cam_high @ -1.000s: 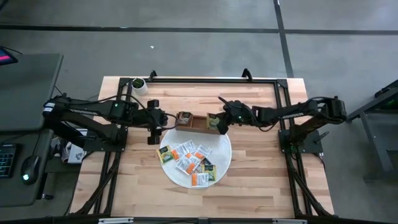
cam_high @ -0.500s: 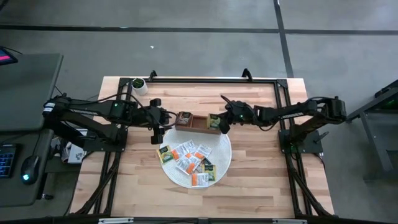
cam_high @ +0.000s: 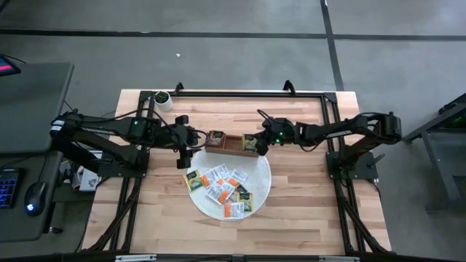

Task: Pick & Place Tea
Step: Put the yellow tea bag into the right section of the wooden organizer

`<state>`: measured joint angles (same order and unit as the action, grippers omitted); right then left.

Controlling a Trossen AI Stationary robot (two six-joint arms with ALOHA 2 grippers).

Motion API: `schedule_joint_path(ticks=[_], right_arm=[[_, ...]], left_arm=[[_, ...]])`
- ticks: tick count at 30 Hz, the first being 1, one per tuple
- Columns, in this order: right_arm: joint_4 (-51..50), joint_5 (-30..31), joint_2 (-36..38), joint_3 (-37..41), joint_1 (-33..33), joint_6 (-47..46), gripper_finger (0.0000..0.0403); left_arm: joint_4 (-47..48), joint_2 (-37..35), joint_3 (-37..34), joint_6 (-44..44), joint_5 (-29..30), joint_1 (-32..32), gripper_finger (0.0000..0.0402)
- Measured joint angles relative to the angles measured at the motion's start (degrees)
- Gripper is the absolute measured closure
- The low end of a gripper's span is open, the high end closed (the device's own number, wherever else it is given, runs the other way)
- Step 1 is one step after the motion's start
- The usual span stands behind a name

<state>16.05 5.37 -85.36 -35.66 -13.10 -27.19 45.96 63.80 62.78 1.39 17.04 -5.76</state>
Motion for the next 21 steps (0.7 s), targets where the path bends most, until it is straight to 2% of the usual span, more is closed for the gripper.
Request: schedule_joint_path(ticks=[14, 17, 21], right_arm=[[0.29, -1.4, -1.43, 0.0, 0.0, -0.92, 0.0397], [0.15, -1.7, -1.43, 0.0, 0.0, -0.91, 0.0377], [0.72, -2.88, -1.43, 0.0, 0.0, -0.91, 0.0329]], left_arm=[[2.34, 0.01, 0.0, 0.02, -0.85, 0.0, 0.0197], [2.24, 0.01, 0.0, 0.03, -1.07, 0.0, 0.0197], [2.24, 0.01, 0.0, 0.02, -1.07, 0.0, 0.0197]])
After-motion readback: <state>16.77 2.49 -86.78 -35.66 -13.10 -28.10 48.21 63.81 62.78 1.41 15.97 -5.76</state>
